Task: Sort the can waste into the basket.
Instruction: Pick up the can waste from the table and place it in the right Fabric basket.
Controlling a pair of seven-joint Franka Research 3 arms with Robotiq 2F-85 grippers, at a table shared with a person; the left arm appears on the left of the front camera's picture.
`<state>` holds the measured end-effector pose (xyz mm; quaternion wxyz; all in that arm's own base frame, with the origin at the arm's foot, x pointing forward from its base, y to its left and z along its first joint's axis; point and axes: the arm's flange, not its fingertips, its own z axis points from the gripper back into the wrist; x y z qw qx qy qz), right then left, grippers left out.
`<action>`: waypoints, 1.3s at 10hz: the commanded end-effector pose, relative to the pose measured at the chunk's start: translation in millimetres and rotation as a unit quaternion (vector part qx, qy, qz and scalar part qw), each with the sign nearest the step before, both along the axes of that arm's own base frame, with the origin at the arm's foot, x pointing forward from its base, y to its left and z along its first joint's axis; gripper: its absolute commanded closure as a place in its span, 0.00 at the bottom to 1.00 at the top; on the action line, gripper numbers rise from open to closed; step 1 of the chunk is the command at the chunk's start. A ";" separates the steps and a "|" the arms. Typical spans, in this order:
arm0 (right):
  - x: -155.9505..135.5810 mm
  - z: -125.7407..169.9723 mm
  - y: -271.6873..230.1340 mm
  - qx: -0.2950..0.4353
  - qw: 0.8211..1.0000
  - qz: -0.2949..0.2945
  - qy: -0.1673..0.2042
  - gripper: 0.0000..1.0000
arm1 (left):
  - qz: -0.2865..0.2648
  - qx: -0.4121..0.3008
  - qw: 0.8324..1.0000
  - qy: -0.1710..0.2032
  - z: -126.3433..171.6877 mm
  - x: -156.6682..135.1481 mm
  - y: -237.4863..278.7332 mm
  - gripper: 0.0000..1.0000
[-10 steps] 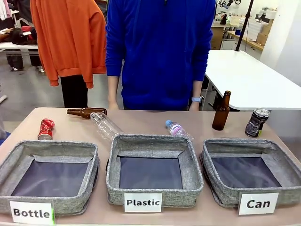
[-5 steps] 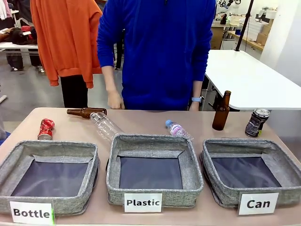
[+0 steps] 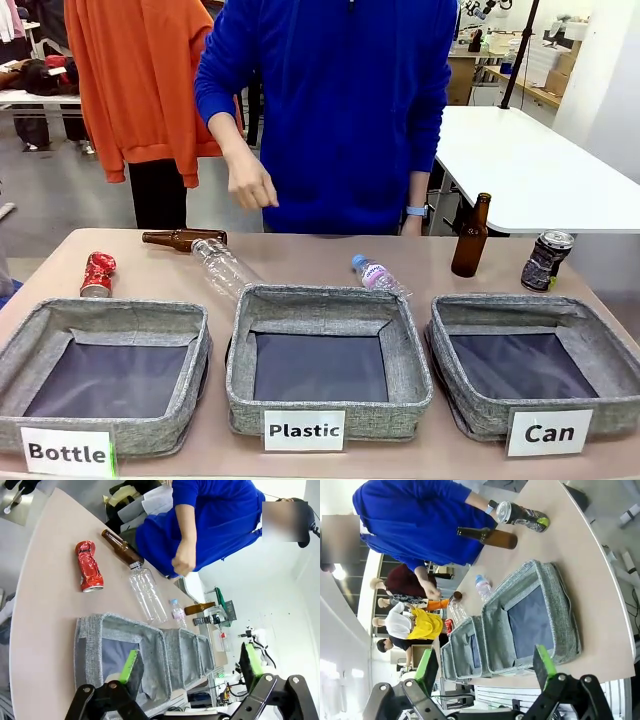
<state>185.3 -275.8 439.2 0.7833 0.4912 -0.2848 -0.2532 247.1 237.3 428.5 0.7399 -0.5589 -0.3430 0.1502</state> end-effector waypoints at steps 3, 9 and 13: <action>14.6 5.4 2.1 -0.077 0.996 -0.010 -0.042 0.00 | -0.008 0.008 1.000 -0.010 0.1 1.7 1.5 0.00; 169.4 -15.6 42.2 -0.426 0.854 0.160 -0.252 0.00 | -0.008 0.008 1.000 -0.010 0.1 1.7 1.5 0.00; 166.1 -7.3 61.2 -0.422 0.858 0.188 -0.223 0.00 | -0.008 0.008 1.000 -0.010 0.1 1.7 1.5 0.00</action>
